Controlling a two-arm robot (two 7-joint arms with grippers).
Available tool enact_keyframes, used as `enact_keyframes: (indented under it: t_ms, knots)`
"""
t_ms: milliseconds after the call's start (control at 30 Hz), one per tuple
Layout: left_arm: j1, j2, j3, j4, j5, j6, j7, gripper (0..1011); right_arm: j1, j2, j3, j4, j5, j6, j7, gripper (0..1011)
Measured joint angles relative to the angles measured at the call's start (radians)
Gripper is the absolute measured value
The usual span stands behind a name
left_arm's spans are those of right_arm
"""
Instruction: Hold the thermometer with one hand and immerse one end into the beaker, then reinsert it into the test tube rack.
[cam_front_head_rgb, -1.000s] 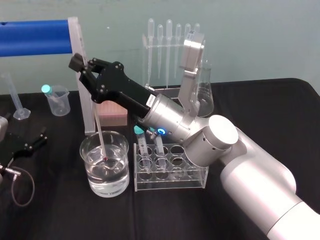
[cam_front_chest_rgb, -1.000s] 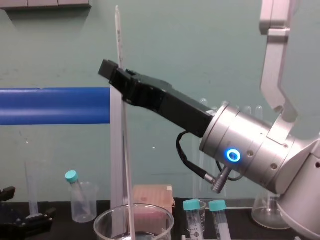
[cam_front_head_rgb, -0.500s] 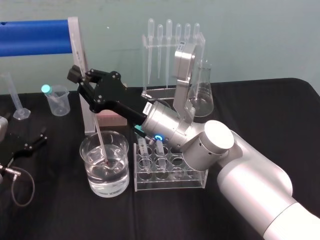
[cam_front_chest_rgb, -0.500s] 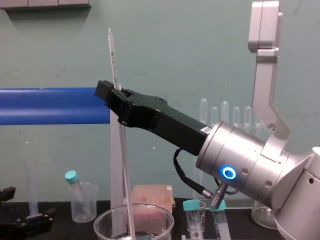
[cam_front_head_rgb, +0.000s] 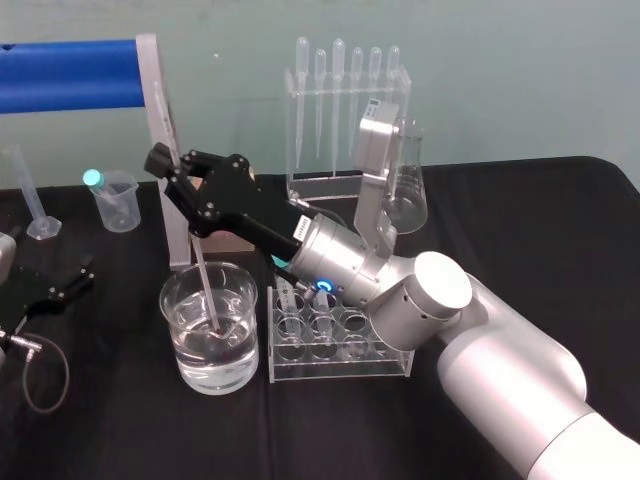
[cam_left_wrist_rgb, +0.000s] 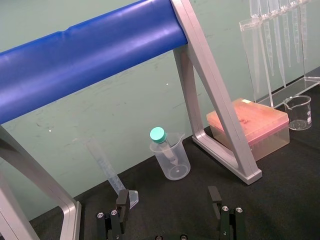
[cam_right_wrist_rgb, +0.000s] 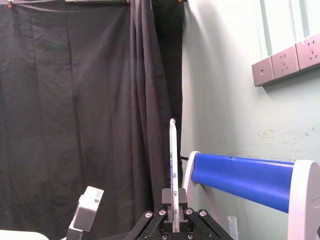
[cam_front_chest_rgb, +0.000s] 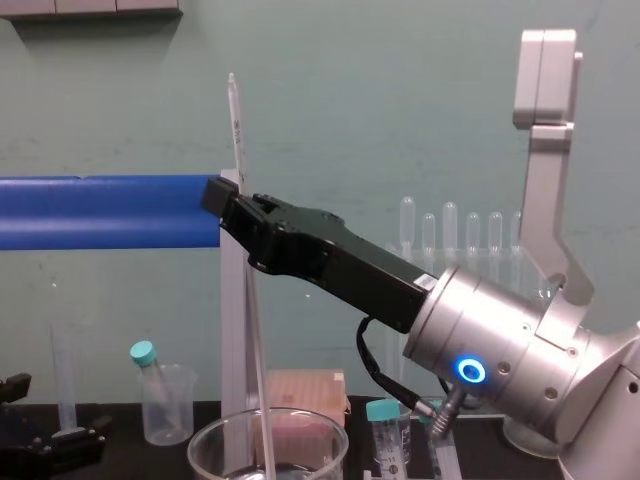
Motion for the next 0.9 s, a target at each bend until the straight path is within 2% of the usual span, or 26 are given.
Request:
enact_keyframes:
  t_ms: [267, 900]
  knots:
    - [0.000, 0.000, 0.000, 0.000, 0.000, 0.000, 0.000, 1008, -0.001, -0.004, 0.007, 0.016, 0.016, -0.013, 0.027, 56]
    - [0.000, 0.000, 0.000, 0.000, 0.000, 0.000, 0.000, 1008, -0.009, -0.003, 0.010, 0.006, 0.020, -0.018, 0.032, 55]
